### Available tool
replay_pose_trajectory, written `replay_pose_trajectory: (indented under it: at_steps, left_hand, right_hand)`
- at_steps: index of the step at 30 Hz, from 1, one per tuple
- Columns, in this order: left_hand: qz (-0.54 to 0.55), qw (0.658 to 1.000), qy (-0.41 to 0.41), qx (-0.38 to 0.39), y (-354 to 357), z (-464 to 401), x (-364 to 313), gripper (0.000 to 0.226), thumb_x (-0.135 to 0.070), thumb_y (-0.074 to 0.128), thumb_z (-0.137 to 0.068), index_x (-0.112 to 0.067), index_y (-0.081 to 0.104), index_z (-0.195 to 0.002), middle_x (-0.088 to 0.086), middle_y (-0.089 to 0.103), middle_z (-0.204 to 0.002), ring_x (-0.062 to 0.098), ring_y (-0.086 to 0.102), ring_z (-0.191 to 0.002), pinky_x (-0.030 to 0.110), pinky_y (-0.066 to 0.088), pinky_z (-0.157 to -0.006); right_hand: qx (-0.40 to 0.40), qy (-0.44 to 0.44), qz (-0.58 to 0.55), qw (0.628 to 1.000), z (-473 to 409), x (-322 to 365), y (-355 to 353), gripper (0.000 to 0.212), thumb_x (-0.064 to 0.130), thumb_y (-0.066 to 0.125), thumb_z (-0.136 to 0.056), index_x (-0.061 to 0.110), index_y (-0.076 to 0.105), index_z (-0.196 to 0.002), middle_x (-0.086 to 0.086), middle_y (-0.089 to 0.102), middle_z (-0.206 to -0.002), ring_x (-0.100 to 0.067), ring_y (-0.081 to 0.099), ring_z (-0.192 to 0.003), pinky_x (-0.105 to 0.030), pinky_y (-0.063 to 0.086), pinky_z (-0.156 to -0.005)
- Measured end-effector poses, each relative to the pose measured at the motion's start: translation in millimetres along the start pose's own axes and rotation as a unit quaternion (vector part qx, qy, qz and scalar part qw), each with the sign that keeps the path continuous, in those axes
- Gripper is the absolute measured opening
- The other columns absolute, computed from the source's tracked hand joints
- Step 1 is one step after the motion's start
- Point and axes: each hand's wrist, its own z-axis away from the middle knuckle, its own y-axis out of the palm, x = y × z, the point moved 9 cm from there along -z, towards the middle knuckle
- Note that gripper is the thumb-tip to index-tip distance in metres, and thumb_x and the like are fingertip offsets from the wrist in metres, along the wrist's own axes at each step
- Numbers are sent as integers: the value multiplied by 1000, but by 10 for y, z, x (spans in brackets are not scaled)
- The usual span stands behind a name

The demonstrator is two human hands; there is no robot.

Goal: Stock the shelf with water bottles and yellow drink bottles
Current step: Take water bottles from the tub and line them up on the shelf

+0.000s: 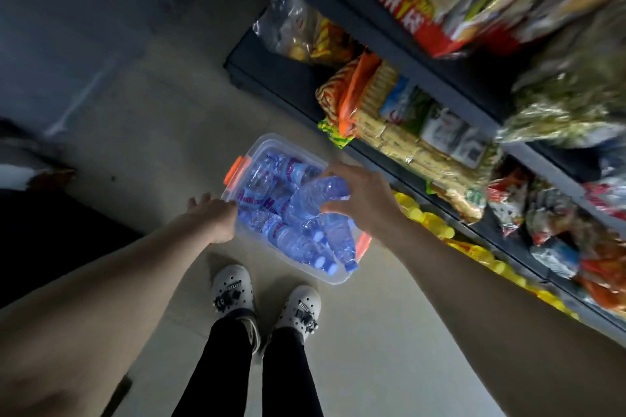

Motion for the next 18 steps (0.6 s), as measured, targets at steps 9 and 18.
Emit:
replay_pose_trajectory:
  at_steps: [9,18]
  left_hand:
    - [312,917,244,-53,-1981,1993,-849,109,-29,91,-57,-19,32,-148,-1,50,-142,17,52,-127,30,44,-105]
    - [451,794,321,-252,-3810,3887,-1183,57,-21,91,-64,-31,59,-110,-11,73,-103,4,68,-96,39,55,-92]
  right_hand:
    - [42,-100,-93,990,1268,1669,-2442,42,12,90,-66,16,70,-103,23,68,-94,6,61,-91,-13,47,-83]
    - [-121,-179,-240,946,2389,2925,-4254,35,10,76,-85,16,57,-113,2,68,-102,-4,64,-91,-22,51,-83]
